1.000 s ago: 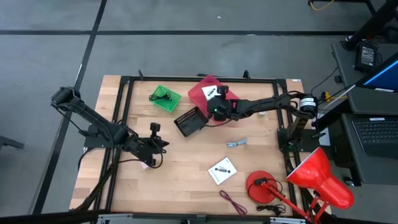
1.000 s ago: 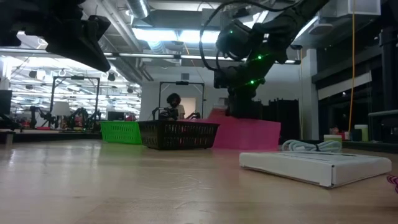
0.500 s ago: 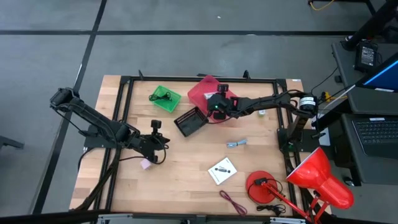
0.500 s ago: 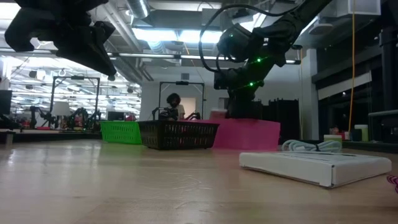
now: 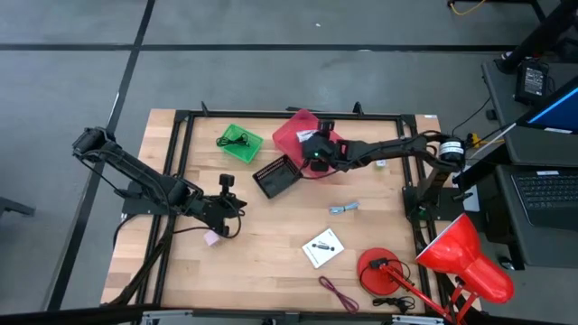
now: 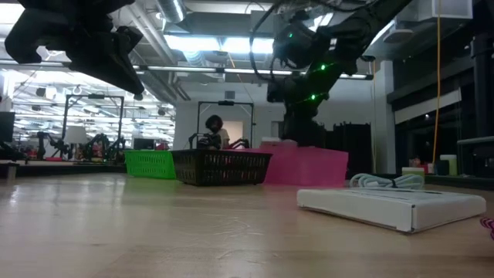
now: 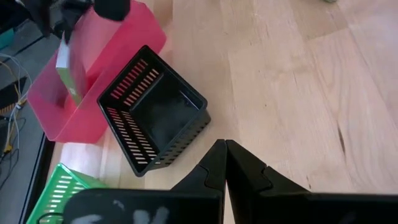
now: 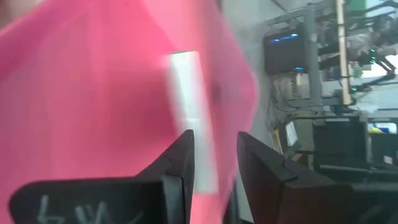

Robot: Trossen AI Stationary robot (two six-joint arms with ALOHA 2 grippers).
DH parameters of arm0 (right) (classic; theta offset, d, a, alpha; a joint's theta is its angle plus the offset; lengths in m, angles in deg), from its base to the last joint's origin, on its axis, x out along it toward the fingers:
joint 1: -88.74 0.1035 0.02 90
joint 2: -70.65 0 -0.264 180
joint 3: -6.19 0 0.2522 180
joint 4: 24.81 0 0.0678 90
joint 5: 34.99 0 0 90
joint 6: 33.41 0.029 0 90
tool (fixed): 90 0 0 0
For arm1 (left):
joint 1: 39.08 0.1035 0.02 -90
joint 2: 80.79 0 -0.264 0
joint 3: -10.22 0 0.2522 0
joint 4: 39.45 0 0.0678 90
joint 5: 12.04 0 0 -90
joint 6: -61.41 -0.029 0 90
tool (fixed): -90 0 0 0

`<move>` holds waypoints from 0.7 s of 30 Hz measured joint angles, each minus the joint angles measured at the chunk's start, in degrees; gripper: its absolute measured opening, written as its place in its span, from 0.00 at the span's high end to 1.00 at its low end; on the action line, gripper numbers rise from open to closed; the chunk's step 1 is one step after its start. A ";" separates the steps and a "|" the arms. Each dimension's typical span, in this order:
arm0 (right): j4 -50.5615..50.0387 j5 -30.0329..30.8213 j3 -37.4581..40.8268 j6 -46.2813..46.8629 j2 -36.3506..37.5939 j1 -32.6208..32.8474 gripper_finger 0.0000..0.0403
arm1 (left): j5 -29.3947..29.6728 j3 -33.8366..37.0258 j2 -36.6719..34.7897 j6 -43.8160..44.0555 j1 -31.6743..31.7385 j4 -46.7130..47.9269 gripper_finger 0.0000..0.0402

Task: Pick and place items into bin
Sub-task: Put the left white card reader box into the red bin, then put the green charger adapter into the black bin

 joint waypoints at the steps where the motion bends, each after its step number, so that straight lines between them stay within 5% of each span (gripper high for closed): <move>1: -0.08 0.43 0.00 0.24 0.74 0.32 0.75 | -0.01 0.00 0.01 0.22 0.00 0.00 0.99; 21: -11.93 -4.89 4.02 22.94 13.07 12.94 0.78 | -3.26 0.00 0.01 2.01 -0.11 0.00 0.99</move>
